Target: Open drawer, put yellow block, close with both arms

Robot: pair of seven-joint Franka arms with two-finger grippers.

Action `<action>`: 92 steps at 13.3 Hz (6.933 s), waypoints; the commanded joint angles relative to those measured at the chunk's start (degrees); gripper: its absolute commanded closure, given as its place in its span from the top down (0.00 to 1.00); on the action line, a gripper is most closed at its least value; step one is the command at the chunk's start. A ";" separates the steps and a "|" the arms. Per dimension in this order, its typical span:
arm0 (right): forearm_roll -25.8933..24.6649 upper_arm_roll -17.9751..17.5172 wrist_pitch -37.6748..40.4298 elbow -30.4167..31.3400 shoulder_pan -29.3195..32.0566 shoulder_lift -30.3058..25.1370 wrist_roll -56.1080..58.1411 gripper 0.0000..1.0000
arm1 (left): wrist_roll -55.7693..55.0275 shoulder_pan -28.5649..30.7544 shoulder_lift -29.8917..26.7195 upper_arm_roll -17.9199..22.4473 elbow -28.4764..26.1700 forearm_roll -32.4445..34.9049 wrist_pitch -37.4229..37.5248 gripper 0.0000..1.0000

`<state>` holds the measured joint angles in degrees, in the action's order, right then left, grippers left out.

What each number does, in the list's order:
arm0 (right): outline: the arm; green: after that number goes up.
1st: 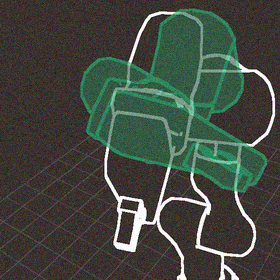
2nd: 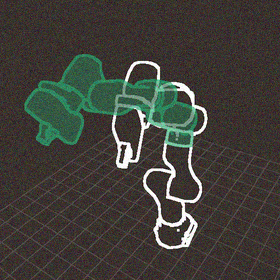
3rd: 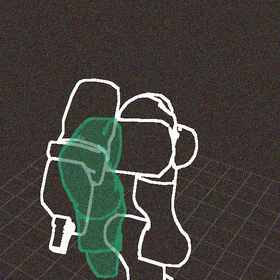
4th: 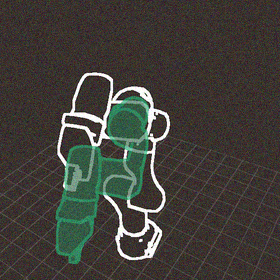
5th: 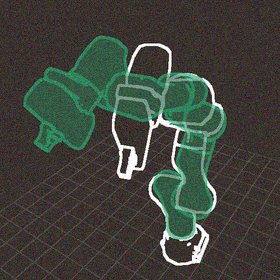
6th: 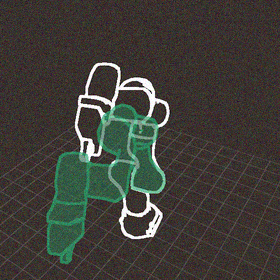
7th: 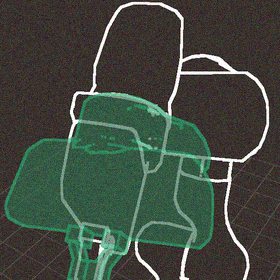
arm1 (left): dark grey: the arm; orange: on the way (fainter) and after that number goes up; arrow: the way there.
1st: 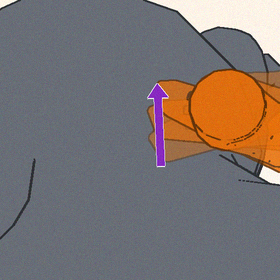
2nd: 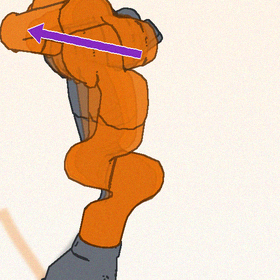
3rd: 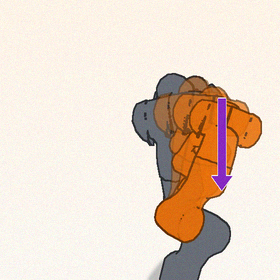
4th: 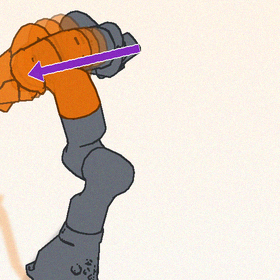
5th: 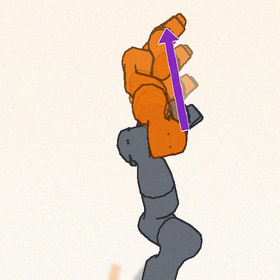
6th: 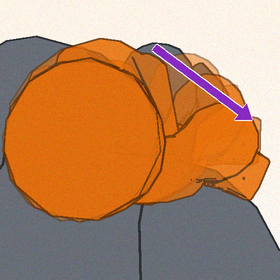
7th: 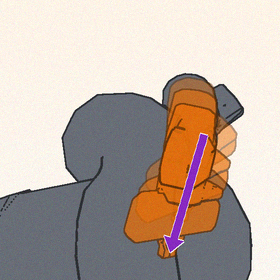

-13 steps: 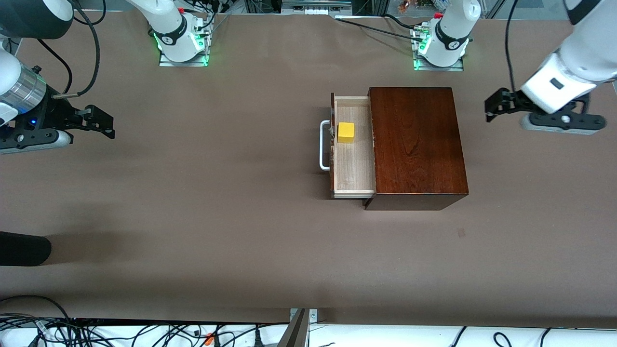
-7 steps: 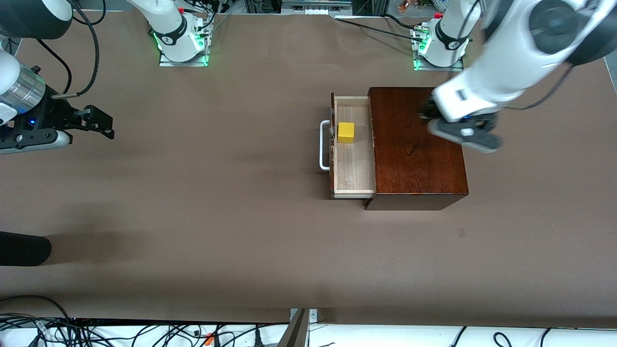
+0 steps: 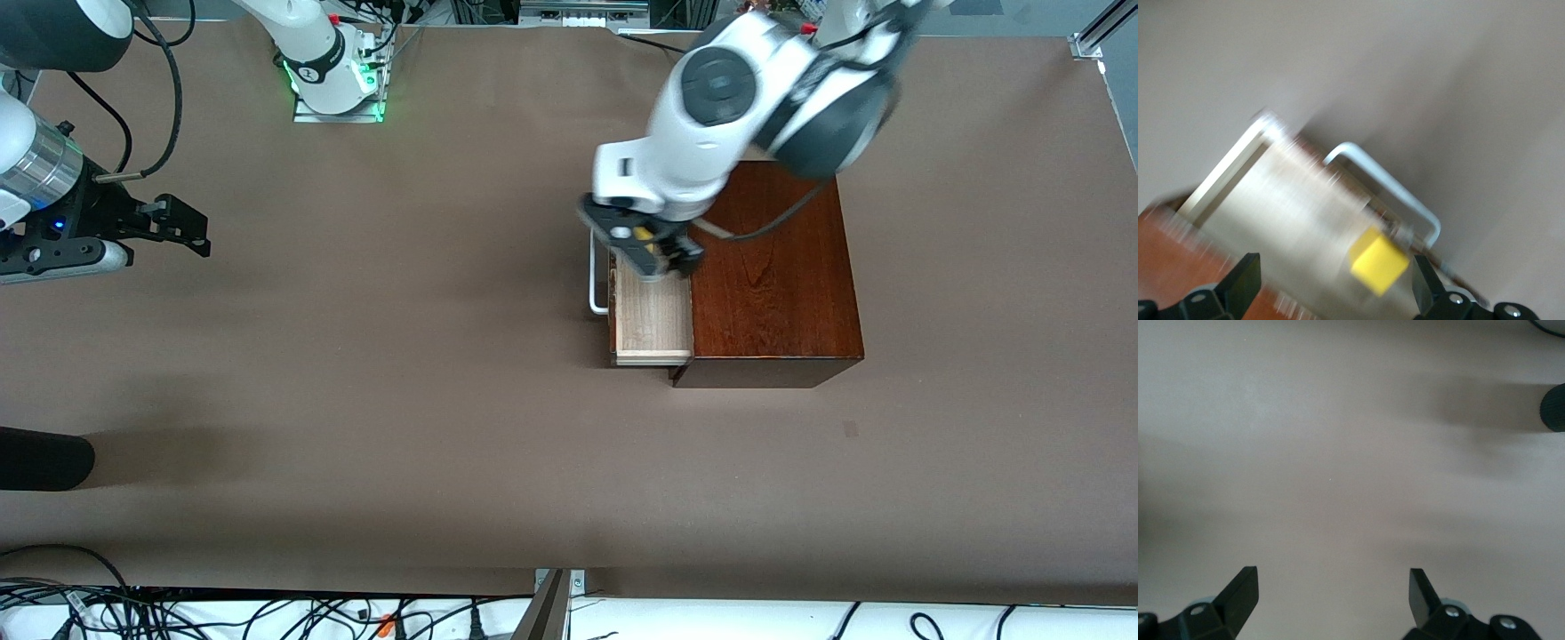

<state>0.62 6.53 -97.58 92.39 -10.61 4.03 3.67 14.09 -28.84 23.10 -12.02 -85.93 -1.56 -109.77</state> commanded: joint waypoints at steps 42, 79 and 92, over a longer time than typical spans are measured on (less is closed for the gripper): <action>1.66 0.06 0.20 -1.16 0.16 0.54 -0.51 1.00 | 34.61 -2.80 10.14 1.21 9.81 12.03 13.42 1.00; 1.57 0.06 0.29 -1.16 0.07 0.46 -0.42 1.00 | -12.84 25.59 -23.80 9.39 -7.93 2.09 18.72 1.00; 1.75 0.06 0.29 -1.16 0.07 0.46 -0.42 1.00 | -18.48 25.86 -22.48 9.39 -5.82 0.24 20.91 1.00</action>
